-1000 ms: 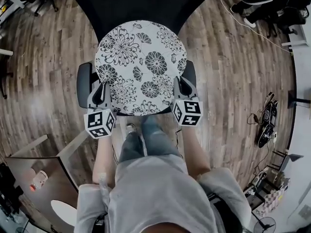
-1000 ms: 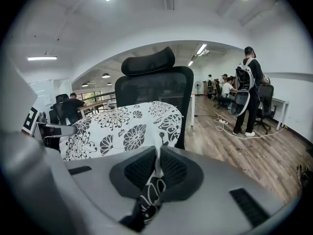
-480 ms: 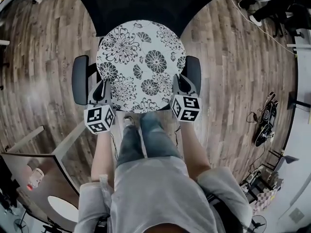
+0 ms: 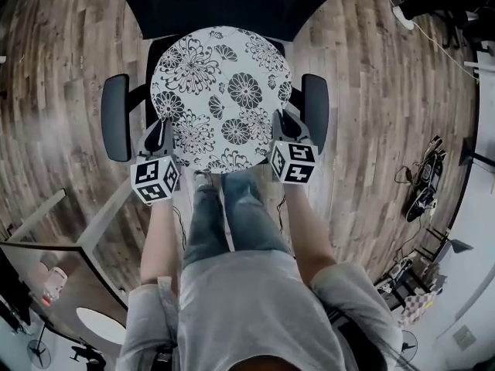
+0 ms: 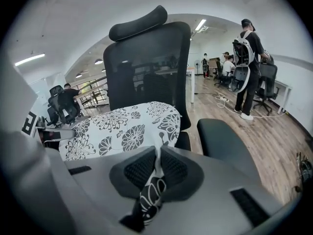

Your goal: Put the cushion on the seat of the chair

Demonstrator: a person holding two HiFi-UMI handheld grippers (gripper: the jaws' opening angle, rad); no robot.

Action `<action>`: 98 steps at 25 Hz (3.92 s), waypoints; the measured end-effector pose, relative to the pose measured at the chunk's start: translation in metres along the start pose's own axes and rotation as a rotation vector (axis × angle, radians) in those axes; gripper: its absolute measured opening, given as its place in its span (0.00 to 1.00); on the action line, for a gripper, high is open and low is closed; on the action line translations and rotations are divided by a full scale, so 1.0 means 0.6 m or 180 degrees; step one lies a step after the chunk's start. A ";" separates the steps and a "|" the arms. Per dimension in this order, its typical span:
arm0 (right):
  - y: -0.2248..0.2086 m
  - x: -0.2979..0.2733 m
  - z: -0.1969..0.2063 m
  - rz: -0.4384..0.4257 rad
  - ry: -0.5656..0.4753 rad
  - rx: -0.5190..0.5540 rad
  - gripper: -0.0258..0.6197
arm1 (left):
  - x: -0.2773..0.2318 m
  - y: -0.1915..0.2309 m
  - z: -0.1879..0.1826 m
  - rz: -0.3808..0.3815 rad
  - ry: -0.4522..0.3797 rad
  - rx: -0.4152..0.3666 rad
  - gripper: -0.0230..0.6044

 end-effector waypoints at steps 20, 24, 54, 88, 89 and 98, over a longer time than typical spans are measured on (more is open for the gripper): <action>0.004 -0.129 0.097 0.0001 0.0380 0.0156 0.08 | -0.099 0.056 0.098 -0.0122 0.0426 -0.0072 0.09; 0.000 -0.154 0.115 0.0014 0.0450 0.0218 0.08 | -0.120 0.060 0.114 -0.0124 0.0521 -0.0205 0.09; -0.020 -0.218 0.178 -0.0114 0.0729 0.0124 0.09 | -0.155 0.103 0.160 -0.0352 0.0724 -0.0031 0.27; 0.064 0.000 0.076 0.0009 -0.0362 -0.0088 0.07 | 0.021 0.041 0.052 0.0177 0.0057 -0.0461 0.06; 0.067 0.013 0.072 0.0013 -0.0402 -0.0082 0.07 | 0.029 0.037 0.048 0.0206 0.0041 -0.0476 0.06; 0.099 0.116 0.029 0.0060 -0.0645 -0.0066 0.07 | 0.117 0.003 -0.003 0.0318 -0.0227 -0.0629 0.06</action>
Point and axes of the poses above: the fingertips, and each gripper's own axes: x backward along the fingers, y to its left, z out of its underside, the point moved 9 cm from there along x, backward along the fingers, and after that the axes turned 6 degrees about x, right-handed, at the moved point
